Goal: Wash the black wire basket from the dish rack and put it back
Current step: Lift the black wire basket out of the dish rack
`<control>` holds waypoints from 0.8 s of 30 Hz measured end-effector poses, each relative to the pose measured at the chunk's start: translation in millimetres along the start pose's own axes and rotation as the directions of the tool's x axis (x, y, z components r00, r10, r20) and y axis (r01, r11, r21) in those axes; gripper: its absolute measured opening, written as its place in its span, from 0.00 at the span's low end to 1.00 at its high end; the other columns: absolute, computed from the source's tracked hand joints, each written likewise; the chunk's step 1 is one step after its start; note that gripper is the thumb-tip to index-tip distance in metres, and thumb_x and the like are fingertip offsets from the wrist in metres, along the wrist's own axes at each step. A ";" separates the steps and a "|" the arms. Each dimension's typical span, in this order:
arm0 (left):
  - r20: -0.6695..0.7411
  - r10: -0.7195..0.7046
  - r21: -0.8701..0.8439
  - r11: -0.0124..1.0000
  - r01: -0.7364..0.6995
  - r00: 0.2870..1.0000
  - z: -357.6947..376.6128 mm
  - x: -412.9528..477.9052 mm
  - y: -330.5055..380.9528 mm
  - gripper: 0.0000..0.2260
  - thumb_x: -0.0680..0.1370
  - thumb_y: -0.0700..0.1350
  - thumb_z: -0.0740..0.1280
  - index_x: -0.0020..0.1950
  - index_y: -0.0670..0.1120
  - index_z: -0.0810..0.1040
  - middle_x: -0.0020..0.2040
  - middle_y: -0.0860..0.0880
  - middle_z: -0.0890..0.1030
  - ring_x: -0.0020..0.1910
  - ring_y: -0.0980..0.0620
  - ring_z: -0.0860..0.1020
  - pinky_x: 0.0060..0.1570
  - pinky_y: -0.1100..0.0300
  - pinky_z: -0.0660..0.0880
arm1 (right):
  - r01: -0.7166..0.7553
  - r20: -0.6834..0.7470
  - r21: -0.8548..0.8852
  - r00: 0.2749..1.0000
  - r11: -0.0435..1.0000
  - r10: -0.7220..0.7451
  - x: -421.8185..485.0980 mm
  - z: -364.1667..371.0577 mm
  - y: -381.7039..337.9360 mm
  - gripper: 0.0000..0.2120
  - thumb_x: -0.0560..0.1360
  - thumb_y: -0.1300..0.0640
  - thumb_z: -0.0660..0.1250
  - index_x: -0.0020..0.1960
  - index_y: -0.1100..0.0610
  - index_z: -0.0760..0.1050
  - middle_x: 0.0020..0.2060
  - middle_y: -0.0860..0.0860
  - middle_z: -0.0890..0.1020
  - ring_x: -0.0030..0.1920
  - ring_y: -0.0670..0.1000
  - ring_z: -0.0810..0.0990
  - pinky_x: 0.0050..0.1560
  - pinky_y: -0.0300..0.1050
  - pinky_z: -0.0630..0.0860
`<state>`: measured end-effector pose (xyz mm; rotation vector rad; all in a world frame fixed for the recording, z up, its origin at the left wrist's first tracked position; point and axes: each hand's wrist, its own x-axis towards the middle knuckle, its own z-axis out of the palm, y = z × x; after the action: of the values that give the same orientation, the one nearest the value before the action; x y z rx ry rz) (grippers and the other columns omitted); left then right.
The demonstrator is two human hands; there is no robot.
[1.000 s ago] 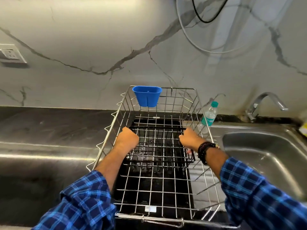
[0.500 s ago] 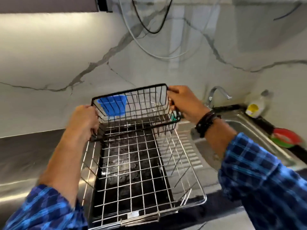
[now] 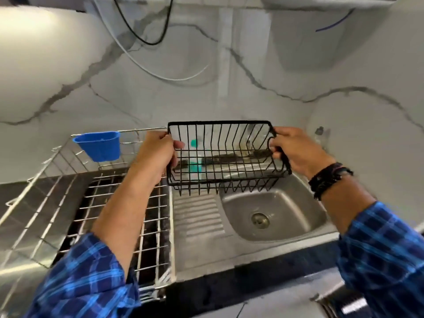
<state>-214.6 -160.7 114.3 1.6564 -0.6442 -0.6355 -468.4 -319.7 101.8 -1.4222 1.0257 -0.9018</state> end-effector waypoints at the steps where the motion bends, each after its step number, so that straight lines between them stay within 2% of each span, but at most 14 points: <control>1: -0.005 0.024 0.067 0.997 -0.024 1.000 18.0 -3.4 -1.4 0.13 0.81 0.36 0.54 0.46 0.41 0.77 0.34 0.49 0.82 0.21 0.55 0.70 0.28 0.62 0.72 | -0.006 -0.002 -0.038 1.000 0.999 0.006 6.7 -20.4 10.7 0.17 0.78 0.71 0.60 0.64 0.61 0.74 0.36 0.55 0.74 0.32 0.48 0.73 0.26 0.37 0.70; 3: 0.009 0.063 0.195 0.979 -0.063 0.998 50.7 -7.3 -6.6 0.12 0.82 0.36 0.56 0.50 0.39 0.78 0.38 0.46 0.84 0.25 0.53 0.75 0.31 0.59 0.79 | -0.007 -0.007 -0.164 1.000 0.986 0.006 17.1 -53.8 30.9 0.18 0.76 0.71 0.62 0.66 0.66 0.73 0.34 0.56 0.76 0.30 0.48 0.74 0.27 0.39 0.71; 5: 0.032 0.062 0.315 0.946 -0.069 0.998 87.4 -8.7 -18.7 0.09 0.81 0.36 0.58 0.49 0.39 0.78 0.41 0.43 0.85 0.31 0.49 0.81 0.43 0.49 0.84 | -0.003 -0.016 -0.286 1.000 0.958 -0.002 24.2 -83.8 46.2 0.11 0.74 0.71 0.64 0.55 0.68 0.78 0.32 0.57 0.76 0.31 0.51 0.73 0.30 0.44 0.71; 7: 0.049 0.025 0.413 0.910 -0.043 0.998 120.6 -5.4 -34.7 0.04 0.79 0.36 0.61 0.48 0.39 0.76 0.40 0.42 0.85 0.38 0.44 0.85 0.47 0.45 0.83 | -0.030 -0.046 -0.333 0.999 0.943 0.016 32.7 -105.2 58.8 0.05 0.74 0.71 0.65 0.44 0.64 0.77 0.33 0.57 0.74 0.31 0.52 0.72 0.31 0.44 0.70; 9: 0.072 -0.037 0.475 0.880 -0.002 0.997 152.9 -3.1 -52.8 0.02 0.79 0.37 0.64 0.50 0.38 0.75 0.39 0.41 0.85 0.38 0.44 0.85 0.44 0.46 0.83 | -0.093 -0.067 -0.285 0.995 0.954 0.077 44.3 -123.1 75.1 0.06 0.76 0.72 0.62 0.46 0.63 0.75 0.33 0.57 0.73 0.28 0.49 0.71 0.24 0.35 0.68; 10: 0.078 -0.063 0.502 0.865 0.015 0.995 167.2 -1.9 -61.9 0.03 0.78 0.36 0.66 0.50 0.38 0.75 0.38 0.41 0.85 0.36 0.44 0.84 0.42 0.47 0.83 | -0.128 -0.084 -0.268 0.990 0.955 0.109 52.0 -130.7 87.2 0.06 0.77 0.70 0.62 0.48 0.62 0.74 0.34 0.56 0.74 0.26 0.48 0.72 0.22 0.34 0.68; 13: 0.084 -0.130 0.534 0.843 0.065 0.988 203.2 10.4 -94.2 0.03 0.75 0.32 0.68 0.45 0.37 0.76 0.37 0.38 0.84 0.32 0.42 0.83 0.36 0.49 0.82 | -0.209 -0.100 -0.343 0.978 0.916 0.186 73.6 -149.3 131.4 0.07 0.75 0.69 0.63 0.42 0.59 0.74 0.33 0.57 0.76 0.29 0.51 0.75 0.26 0.40 0.72; 15: 0.096 -0.205 0.513 0.849 0.128 0.974 222.9 25.0 -119.0 0.04 0.74 0.31 0.69 0.46 0.37 0.76 0.39 0.37 0.84 0.33 0.42 0.83 0.38 0.45 0.83 | -0.275 -0.098 -0.365 0.962 0.890 0.257 85.8 -157.1 163.4 0.07 0.73 0.70 0.62 0.39 0.60 0.74 0.33 0.59 0.76 0.32 0.55 0.75 0.34 0.47 0.72; 18: 0.111 -0.262 0.539 0.826 0.164 0.959 245.4 54.6 -163.1 0.05 0.74 0.32 0.69 0.49 0.35 0.79 0.38 0.37 0.84 0.33 0.42 0.83 0.39 0.42 0.84 | -0.350 -0.080 -0.371 0.935 0.860 0.346 102.5 -163.7 206.3 0.06 0.73 0.68 0.61 0.41 0.62 0.74 0.35 0.60 0.75 0.35 0.56 0.75 0.37 0.50 0.72; 21: 0.070 -0.252 0.608 0.778 0.159 0.965 265.9 82.3 -201.6 0.09 0.73 0.37 0.66 0.53 0.41 0.73 0.42 0.41 0.83 0.40 0.41 0.84 0.40 0.44 0.84 | -0.397 -0.064 -0.368 0.913 0.841 0.403 113.0 -162.2 222.7 0.10 0.76 0.73 0.58 0.41 0.62 0.72 0.37 0.60 0.74 0.30 0.51 0.74 0.29 0.47 0.71; 23: 0.054 -0.268 0.626 0.760 0.176 0.962 277.7 95.2 -222.4 0.10 0.74 0.37 0.63 0.54 0.47 0.70 0.45 0.42 0.82 0.42 0.41 0.84 0.42 0.44 0.84 | -0.436 -0.066 -0.359 0.894 0.826 0.443 123.1 -164.2 234.6 0.12 0.78 0.74 0.57 0.48 0.59 0.72 0.37 0.59 0.74 0.25 0.48 0.72 0.26 0.45 0.70; 24: 0.052 -0.271 0.624 0.760 0.181 0.961 283.0 97.3 -225.1 0.11 0.75 0.37 0.63 0.55 0.48 0.70 0.46 0.43 0.82 0.42 0.41 0.84 0.43 0.45 0.84 | -0.450 -0.086 -0.366 0.888 0.814 0.452 129.1 -164.6 239.0 0.15 0.79 0.73 0.57 0.57 0.58 0.73 0.39 0.59 0.75 0.25 0.47 0.71 0.25 0.42 0.70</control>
<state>-331.7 -387.8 -159.5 2.3484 -0.8159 -0.7710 -603.7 -499.6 -122.3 -1.3940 1.5155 -0.3570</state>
